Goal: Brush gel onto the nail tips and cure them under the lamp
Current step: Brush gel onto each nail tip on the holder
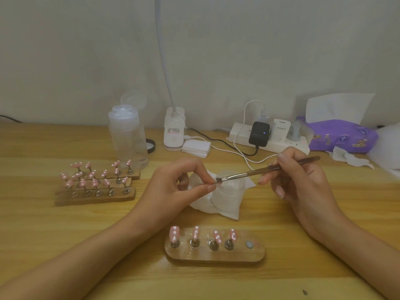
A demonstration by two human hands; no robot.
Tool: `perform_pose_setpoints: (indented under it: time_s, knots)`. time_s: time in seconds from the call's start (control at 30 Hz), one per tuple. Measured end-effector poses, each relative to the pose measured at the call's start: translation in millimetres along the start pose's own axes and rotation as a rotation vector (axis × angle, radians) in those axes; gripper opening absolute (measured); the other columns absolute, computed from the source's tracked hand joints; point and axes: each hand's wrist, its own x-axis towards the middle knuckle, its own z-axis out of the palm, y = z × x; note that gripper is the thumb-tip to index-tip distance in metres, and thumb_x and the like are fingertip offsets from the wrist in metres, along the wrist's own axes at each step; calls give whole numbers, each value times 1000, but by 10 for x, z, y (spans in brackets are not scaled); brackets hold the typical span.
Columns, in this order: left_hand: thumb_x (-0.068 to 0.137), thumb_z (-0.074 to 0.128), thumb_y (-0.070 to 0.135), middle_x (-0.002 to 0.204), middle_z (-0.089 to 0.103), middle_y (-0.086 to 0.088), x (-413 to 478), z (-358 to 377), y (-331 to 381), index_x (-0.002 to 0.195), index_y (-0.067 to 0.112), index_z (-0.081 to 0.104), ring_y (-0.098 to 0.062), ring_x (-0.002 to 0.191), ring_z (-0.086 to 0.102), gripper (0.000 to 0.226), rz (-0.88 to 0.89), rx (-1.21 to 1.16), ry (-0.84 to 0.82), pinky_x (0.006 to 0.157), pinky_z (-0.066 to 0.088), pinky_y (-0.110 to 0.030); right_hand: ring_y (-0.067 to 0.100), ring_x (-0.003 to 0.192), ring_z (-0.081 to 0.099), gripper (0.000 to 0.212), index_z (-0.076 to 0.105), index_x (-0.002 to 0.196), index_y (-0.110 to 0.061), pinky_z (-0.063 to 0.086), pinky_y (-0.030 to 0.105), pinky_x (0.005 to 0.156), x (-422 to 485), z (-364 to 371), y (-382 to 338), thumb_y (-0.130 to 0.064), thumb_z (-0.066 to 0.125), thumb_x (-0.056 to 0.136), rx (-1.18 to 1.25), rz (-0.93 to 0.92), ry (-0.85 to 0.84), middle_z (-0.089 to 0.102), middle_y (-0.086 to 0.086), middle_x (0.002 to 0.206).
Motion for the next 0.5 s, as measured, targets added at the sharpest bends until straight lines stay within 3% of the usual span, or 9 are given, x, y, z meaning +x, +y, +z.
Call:
perform_pose_setpoints:
  time_s: [0.33, 0.5]
  knots:
    - [76, 72, 36, 79, 64, 11, -21, 17, 11, 79, 22, 71, -4, 54, 37, 14, 31, 4, 16, 55, 34, -8, 11, 41, 42, 24, 59, 65, -28, 32, 17, 40, -1, 0, 15, -38, 58, 87, -18, 16, 23, 70, 11, 67]
    - [78, 73, 31, 68, 57, 23, -23, 16, 34, 79, 20, 70, -3, 53, 36, 12, 26, 22, 16, 55, 33, -7, 11, 41, 43, 24, 62, 65, -30, 33, 17, 41, 5, 5, 1, -39, 57, 87, 14, 19, 10, 70, 9, 67]
